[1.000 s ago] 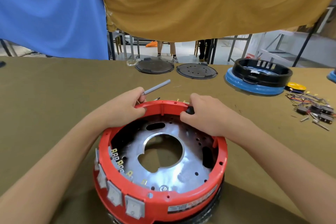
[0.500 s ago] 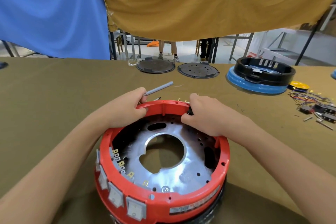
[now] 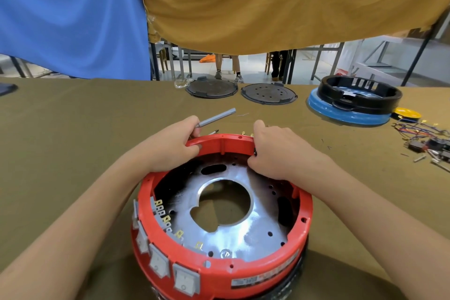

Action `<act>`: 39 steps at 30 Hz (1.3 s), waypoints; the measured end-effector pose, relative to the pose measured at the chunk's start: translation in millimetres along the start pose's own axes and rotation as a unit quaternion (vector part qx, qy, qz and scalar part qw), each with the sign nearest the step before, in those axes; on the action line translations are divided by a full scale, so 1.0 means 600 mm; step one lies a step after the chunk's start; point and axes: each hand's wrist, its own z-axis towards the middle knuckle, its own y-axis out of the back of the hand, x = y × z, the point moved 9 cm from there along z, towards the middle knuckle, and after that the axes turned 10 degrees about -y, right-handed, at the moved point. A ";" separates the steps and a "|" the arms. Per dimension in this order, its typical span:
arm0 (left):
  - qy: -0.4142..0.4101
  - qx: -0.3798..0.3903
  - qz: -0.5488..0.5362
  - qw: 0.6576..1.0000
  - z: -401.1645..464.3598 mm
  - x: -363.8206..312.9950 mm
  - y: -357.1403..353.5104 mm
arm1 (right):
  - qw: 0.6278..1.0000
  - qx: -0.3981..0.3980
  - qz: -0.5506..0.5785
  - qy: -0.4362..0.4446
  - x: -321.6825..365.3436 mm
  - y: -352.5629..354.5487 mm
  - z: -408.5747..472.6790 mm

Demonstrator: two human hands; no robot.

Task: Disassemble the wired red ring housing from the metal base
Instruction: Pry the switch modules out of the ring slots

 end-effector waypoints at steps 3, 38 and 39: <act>0.002 -0.001 -0.004 1.000 0.002 0.001 0.000 | 1.000 -0.008 -0.006 -0.015 -0.005 0.001 0.005; 0.005 -0.002 -0.022 1.000 -0.001 0.005 -0.002 | 0.998 -0.029 0.064 0.003 -0.014 0.009 0.000; 0.004 -0.002 -0.022 1.000 -0.001 0.005 -0.002 | 0.998 -0.036 0.041 0.008 -0.010 0.010 0.000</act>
